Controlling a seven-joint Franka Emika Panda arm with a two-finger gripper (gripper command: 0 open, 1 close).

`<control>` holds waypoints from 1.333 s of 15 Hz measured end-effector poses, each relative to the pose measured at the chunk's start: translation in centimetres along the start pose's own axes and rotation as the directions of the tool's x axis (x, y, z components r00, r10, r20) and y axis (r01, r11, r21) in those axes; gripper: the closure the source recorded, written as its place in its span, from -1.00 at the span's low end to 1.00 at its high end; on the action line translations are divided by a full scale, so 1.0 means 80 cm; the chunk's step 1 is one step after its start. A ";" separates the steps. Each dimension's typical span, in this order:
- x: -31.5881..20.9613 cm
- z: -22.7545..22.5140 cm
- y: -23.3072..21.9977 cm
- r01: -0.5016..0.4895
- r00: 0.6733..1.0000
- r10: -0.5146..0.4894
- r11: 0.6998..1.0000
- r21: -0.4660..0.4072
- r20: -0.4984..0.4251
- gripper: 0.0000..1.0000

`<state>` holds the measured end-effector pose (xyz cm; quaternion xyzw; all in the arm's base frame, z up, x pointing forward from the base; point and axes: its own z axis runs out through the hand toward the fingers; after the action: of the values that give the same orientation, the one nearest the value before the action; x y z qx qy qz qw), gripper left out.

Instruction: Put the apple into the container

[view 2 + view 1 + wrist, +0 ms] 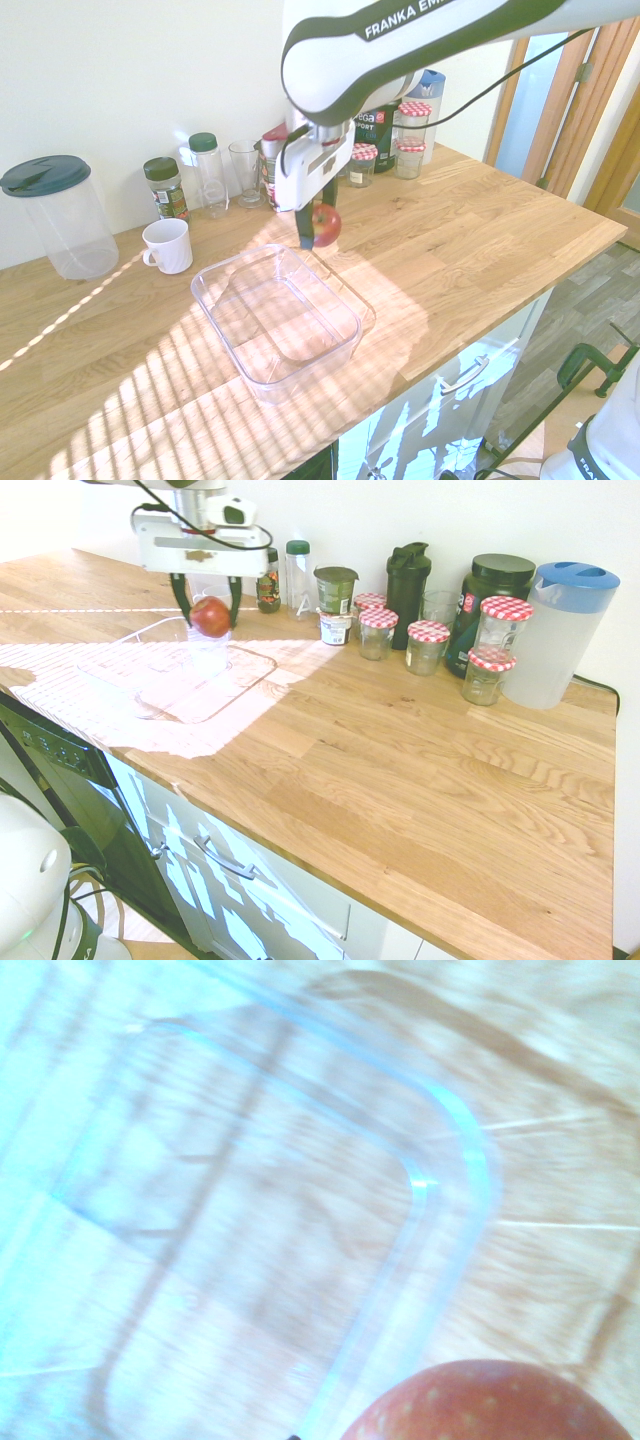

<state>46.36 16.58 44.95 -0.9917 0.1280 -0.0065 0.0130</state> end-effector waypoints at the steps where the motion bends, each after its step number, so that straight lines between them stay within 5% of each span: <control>1: -0.018 0.013 -0.021 0.023 1.000 -0.023 1.000 -0.001 -0.001 1.00; 8: -0.038 0.111 -0.073 0.018 1.000 -0.018 1.000 -0.008 -0.008 1.00; 9: -0.038 0.123 -0.078 0.018 1.000 -0.018 1.000 -0.012 -0.007 -1.00; 20: -0.036 0.114 -0.099 0.017 0.999 -0.017 1.000 -0.007 -0.039 -1.00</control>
<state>45.75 25.22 36.00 -0.9924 0.1199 -0.0255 0.0073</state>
